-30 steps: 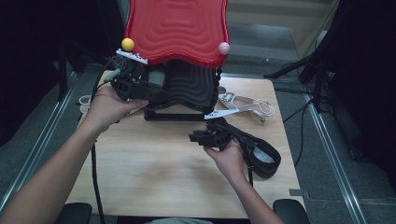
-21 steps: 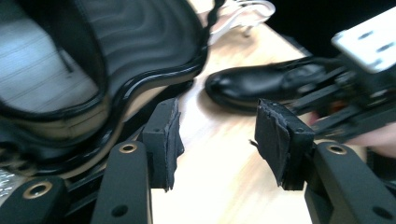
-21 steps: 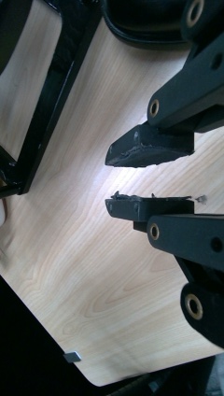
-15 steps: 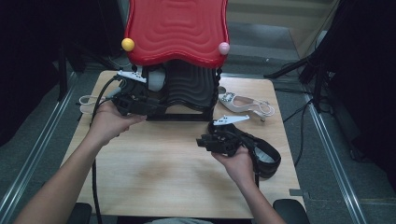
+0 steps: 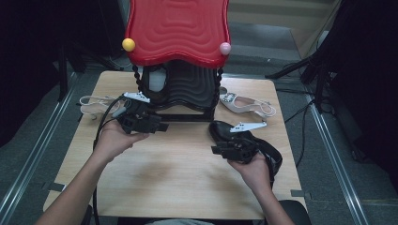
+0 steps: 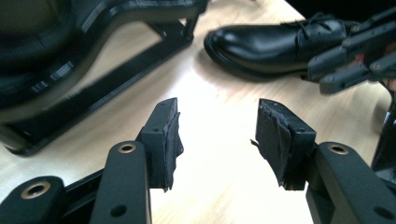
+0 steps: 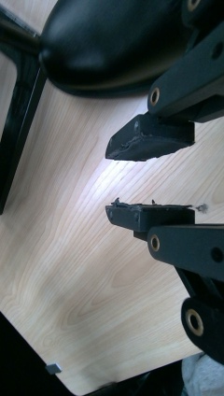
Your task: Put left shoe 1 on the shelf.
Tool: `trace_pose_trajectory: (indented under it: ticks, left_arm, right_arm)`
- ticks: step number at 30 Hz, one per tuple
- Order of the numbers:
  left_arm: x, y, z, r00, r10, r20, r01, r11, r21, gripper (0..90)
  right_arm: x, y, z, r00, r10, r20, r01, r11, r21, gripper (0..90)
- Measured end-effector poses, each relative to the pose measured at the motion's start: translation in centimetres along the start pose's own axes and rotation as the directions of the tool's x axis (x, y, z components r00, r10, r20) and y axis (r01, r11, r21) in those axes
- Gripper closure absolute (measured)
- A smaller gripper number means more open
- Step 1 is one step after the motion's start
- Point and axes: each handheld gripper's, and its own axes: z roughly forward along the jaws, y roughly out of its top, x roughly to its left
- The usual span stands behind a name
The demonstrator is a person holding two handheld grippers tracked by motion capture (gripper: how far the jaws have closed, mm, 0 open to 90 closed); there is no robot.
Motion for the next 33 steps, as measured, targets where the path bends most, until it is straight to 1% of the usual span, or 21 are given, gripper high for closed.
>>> trace_pose_trajectory:
  ticks: [2,4,7,8,11,12,15,17,18,20,21,23,26,28,29,32,33]
  left_arm:
    - [0.0,-0.5,0.4,1.0000,0.002,0.001,-0.002,1.0000,0.002,50.0]
    - [0.0,-1.1,0.7,0.9998,-0.004,0.017,0.003,1.0000,0.006,50.0]
    - [0.1,-2.0,1.4,0.9991,-0.016,0.038,0.015,0.9998,0.013,50.1]
    - [0.2,-2.2,1.6,0.9992,-0.016,0.036,0.016,0.9997,0.018,50.1]
    - [0.4,-2.8,2.3,0.9990,-0.021,0.039,0.020,0.9995,0.023,50.1]
    - [0.5,-3.0,2.5,0.9990,-0.022,0.038,0.020,0.9993,0.033,50.1]
    - [0.6,-3.1,3.0,0.9992,-0.006,0.040,0.004,0.9983,0.058,49.9]
    - [0.6,-3.2,3.2,0.9986,-0.009,0.051,0.006,0.9985,0.054,49.8]
    - [0.6,-3.2,3.4,0.9983,-0.003,0.058,0.000,0.9985,0.055,49.9]
    - [0.5,-3.1,3.6,0.9982,-0.002,0.061,-0.001,0.9984,0.057,50.0]
    - [0.5,-3.1,3.8,0.9980,-0.001,0.063,-0.003,0.9983,0.057,50.0]
    - [0.5,-3.1,4.1,0.9975,0.003,0.071,-0.008,0.9976,0.068,50.0]
    - [0.4,-3.0,4.4,0.9967,0.010,0.081,-0.016,0.9970,0.076,50.0]
    - [0.4,-3.0,4.6,0.9965,0.008,0.084,-0.014,0.9972,0.073,50.0]
    - [0.5,-2.9,4.7,0.9957,0.009,0.092,-0.016,0.9972,0.074,50.1]
    - [0.6,-2.8,5.0,0.9957,0.005,0.092,-0.012,0.9971,0.075,50.0]
    - [0.6,-2.8,5.1,0.9955,0.003,0.095,-0.010,0.9972,0.074,50.0]
  right_arm:
    - [-0.3,-0.3,-0.4,1.0000,0.005,0.008,-0.005,1.000,-0.002,67.2]
    - [-0.7,-0.7,-0.9,0.9998,0.012,0.015,-0.012,1.000,-0.002,65.5]
    - [-1.4,-1.2,-1.9,0.9986,0.040,0.033,-0.040,0.999,-0.006,65.1]
    - [-1.6,-1.4,-2.2,0.9982,0.049,0.035,-0.049,0.999,-0.005,65.2]
    - [-2.1,-1.8,-3.2,0.9974,0.057,0.043,-0.057,0.998,-0.014,65.5]
    - [-2.2,-1.9,-3.5,0.9970,0.060,0.050,-0.059,0.998,-0.016,65.3]
    - [-2.5,-2.3,-4.1,0.9946,0.073,0.075,-0.072,0.997,-0.011,65.3]
    - [-2.7,-2.5,-4.3,0.9940,0.074,0.081,-0.073,0.997,-0.011,65.3]
    - [-2.7,-2.5,-4.5,0.9933,0.077,0.086,-0.077,0.997,-0.011,65.3]
    - [-2.8,-2.6,-4.8,0.9929,0.079,0.089,-0.078,0.997,-0.010,65.1]
    - [-2.8,-2.7,-4.9,0.9929,0.078,0.090,-0.077,0.997,-0.012,65.1]
    - [-2.8,-2.7,-5.1,0.9912,0.077,0.108,-0.077,0.997,-0.003,65.1]
    - [-2.9,-2.7,-5.7,0.9893,0.063,0.132,-0.063,0.998,0.000,65.3]
    - [-3.0,-2.6,-6.1,0.9878,0.064,0.142,-0.065,0.998,0.003,65.6]
    - [-3.1,-2.6,-6.4,0.9870,0.066,0.147,-0.067,0.998,0.004,65.6]
    - [-3.3,-2.6,-6.9,0.9825,0.061,0.176,-0.067,0.997,0.026,65.6]
    - [-3.5,-2.7,-7.1,0.9813,0.052,0.185,-0.060,0.997,0.037,65.6]
